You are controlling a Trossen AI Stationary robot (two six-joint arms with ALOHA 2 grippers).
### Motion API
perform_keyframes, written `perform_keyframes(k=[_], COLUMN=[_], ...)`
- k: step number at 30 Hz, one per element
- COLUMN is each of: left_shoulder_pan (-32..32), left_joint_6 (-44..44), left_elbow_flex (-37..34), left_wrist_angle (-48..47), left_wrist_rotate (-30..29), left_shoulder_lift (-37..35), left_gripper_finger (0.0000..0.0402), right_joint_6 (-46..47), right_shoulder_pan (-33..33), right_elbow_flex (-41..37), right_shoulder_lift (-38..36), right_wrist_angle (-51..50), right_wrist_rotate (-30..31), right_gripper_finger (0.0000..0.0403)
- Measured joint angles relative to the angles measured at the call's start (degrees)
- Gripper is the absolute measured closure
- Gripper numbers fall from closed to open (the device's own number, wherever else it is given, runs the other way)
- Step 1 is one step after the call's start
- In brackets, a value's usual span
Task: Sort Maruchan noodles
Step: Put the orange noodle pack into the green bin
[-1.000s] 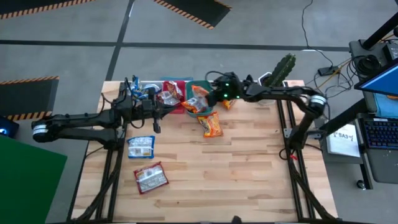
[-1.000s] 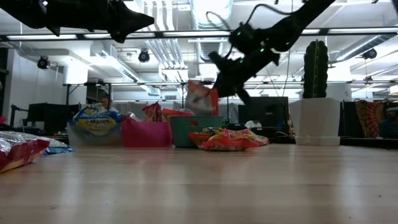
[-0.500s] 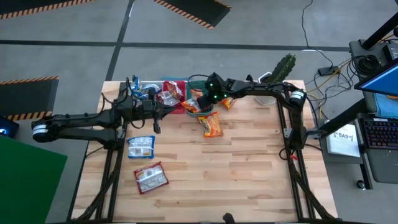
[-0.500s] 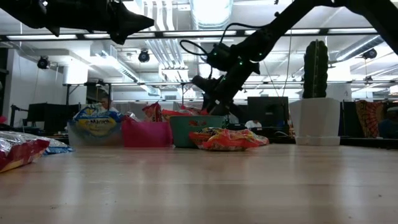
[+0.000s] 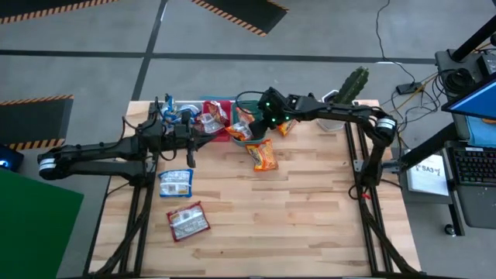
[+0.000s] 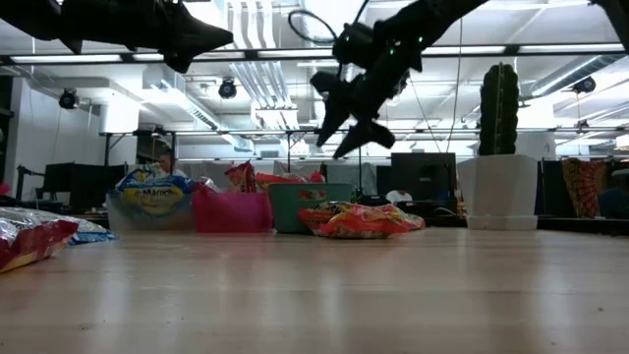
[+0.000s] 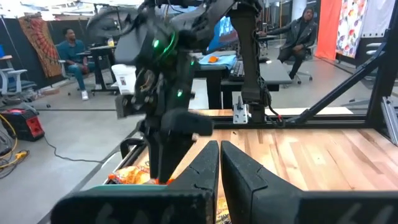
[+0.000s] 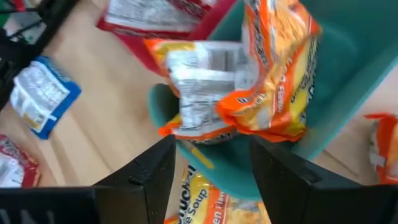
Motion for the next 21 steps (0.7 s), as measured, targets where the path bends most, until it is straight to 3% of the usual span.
perform_keyframes(k=[7,16,21], left_shoulder_pan=[0.0,0.0,-0.01], left_joint_6=[-0.04,-0.04,-0.03], left_elbow_flex=[0.0,0.0,0.0], left_wrist_angle=[-0.11,-1.42,-1.35], left_wrist_rotate=[0.0,0.02,0.02], left_shoulder_lift=[0.08,0.66,1.73], left_gripper_finger=[0.0402,0.0402,0.0402], right_joint_6=[-3.09,-4.42,-3.86], right_shoulder_pan=[1.35,2.03,2.0], right_elbow_flex=[0.0,-1.04,-5.54], right_shoulder_lift=[-6.01,-9.95,-8.18], right_wrist_angle=[-6.73,-21.91,-19.1], right_wrist_rotate=[2.08,23.78,27.63], right_gripper_finger=[0.0214,0.0253,0.0279])
